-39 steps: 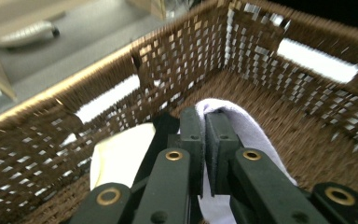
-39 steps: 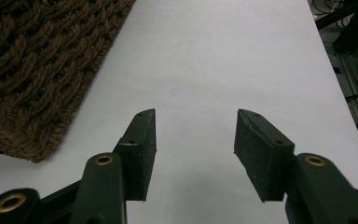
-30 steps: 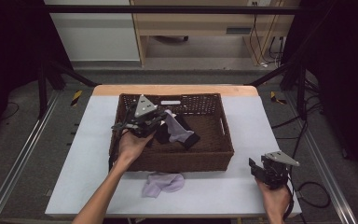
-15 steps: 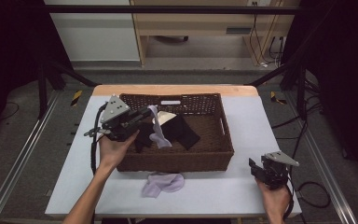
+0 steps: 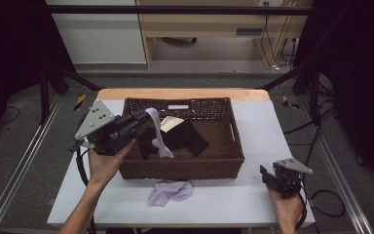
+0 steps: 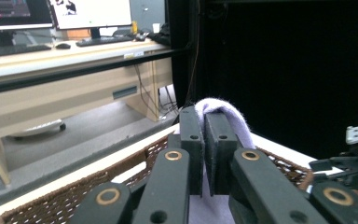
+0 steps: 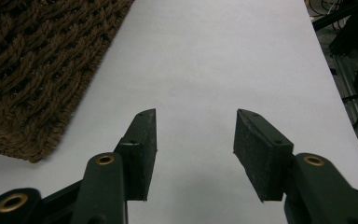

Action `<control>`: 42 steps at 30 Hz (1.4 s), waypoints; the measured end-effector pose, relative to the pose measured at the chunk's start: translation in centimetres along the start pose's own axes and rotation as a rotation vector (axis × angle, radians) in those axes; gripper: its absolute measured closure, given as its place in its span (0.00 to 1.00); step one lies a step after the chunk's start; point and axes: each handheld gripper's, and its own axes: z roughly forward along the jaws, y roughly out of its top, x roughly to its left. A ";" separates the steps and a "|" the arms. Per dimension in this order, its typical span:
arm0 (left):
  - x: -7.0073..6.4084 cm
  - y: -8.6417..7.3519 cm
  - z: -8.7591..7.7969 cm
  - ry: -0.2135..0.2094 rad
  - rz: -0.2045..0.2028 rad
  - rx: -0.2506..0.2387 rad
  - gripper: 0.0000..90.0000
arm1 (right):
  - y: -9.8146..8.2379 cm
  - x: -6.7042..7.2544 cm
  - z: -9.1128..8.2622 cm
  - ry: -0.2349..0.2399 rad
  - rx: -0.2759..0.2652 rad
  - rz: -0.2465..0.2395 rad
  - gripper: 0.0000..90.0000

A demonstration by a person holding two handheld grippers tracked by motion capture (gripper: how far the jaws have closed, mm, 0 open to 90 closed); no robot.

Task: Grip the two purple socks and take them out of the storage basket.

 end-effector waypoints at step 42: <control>-4.7 -12.4 -1.9 -0.077 -0.020 0.284 0.96 | -0.2 0.0 -0.2 0.012 -0.005 -0.003 0.65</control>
